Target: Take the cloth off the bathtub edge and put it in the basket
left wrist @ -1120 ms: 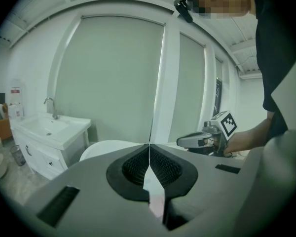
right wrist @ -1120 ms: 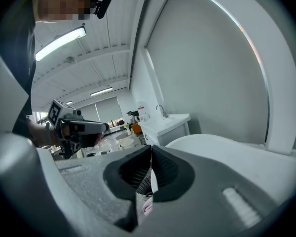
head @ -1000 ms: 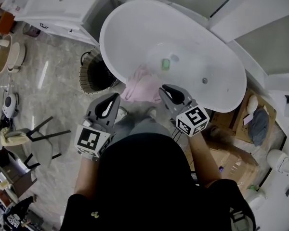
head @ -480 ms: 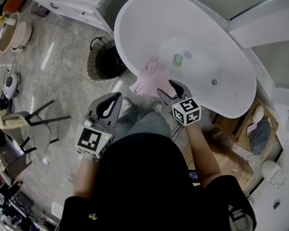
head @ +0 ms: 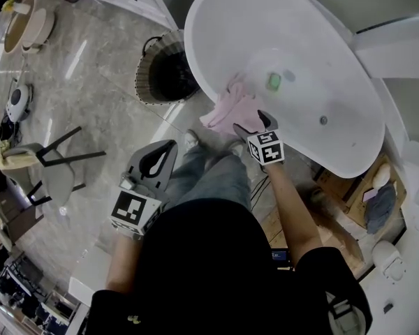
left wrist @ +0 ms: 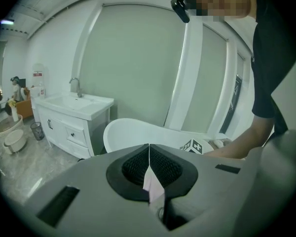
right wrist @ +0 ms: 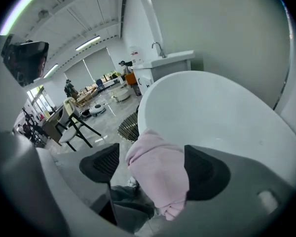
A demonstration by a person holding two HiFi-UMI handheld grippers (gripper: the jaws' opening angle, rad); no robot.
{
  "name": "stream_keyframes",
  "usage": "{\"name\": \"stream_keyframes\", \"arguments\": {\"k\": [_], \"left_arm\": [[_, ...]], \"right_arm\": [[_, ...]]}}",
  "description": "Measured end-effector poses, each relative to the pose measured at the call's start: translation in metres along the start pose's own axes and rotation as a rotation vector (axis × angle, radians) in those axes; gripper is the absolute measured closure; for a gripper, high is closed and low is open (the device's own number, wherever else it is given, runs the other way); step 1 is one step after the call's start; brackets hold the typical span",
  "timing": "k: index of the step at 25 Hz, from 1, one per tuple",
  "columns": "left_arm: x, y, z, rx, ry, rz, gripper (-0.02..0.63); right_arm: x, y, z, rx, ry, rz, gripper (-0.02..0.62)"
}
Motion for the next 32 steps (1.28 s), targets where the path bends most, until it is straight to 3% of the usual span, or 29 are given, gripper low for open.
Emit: {"name": "stream_keyframes", "arguments": {"k": [13,15,25,32], "left_arm": [[0.024,-0.041,-0.027,0.057,0.038,-0.051,0.592],[0.026,-0.044,-0.03,0.065,0.05,-0.079,0.592],[0.043,-0.052,-0.043,0.072,0.038,-0.066,0.592],[0.046,-0.061,-0.049,0.069,0.007,-0.025,0.592]], "right_arm": [[-0.001,-0.042,0.092,0.195,-0.068,-0.061,0.177],[0.0,-0.045,0.1,0.206,-0.079,-0.08,0.177],[0.009,-0.038,0.115,0.289,-0.117,-0.191,0.181],[0.014,-0.031,0.113,0.308,-0.104,-0.282,0.275]]}}
Point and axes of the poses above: the fingertips, and each gripper's own axes: z forward along the fingers, x to its left, y out of its top, the point moved 8 cm from there along -z, backward along the fingers, and after that the axes turned 7 degrees about -y, right-handed, at the moved point
